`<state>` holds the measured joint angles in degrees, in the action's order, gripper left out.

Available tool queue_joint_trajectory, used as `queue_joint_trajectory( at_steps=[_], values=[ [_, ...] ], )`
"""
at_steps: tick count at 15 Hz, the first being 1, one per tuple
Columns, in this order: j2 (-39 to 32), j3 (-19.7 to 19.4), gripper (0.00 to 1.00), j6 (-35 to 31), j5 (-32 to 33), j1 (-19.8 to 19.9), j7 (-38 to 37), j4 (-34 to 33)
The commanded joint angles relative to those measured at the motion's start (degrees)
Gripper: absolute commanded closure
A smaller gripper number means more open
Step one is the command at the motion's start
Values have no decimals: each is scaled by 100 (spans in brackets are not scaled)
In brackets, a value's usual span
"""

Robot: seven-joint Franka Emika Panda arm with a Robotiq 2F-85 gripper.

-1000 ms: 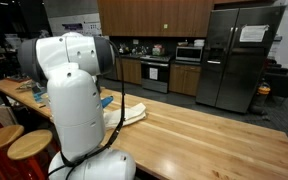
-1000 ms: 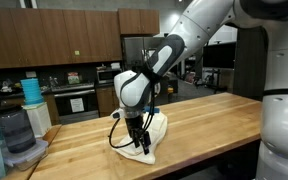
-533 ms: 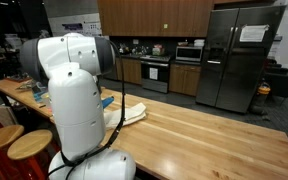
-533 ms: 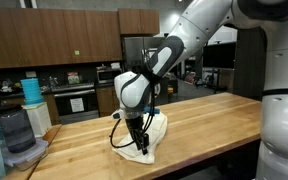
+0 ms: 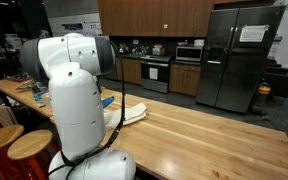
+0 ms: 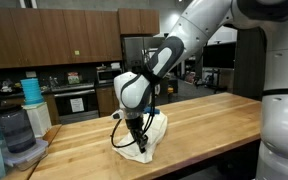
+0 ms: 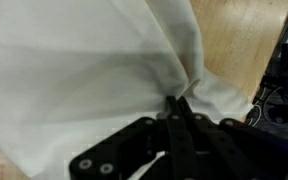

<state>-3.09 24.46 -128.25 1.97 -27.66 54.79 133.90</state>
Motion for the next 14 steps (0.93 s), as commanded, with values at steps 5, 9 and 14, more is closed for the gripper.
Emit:
queue_joint_trajectory(
  at_steps=[5, 9, 14],
  values=[
    [-241, 291, 99, 933, 192, -80, -155, -697],
    [-448, 552, 99, 1677, 653, -306, -508, -1502],
    [-442, 720, 99, 2057, 973, -490, -946, -2377]
  ],
)
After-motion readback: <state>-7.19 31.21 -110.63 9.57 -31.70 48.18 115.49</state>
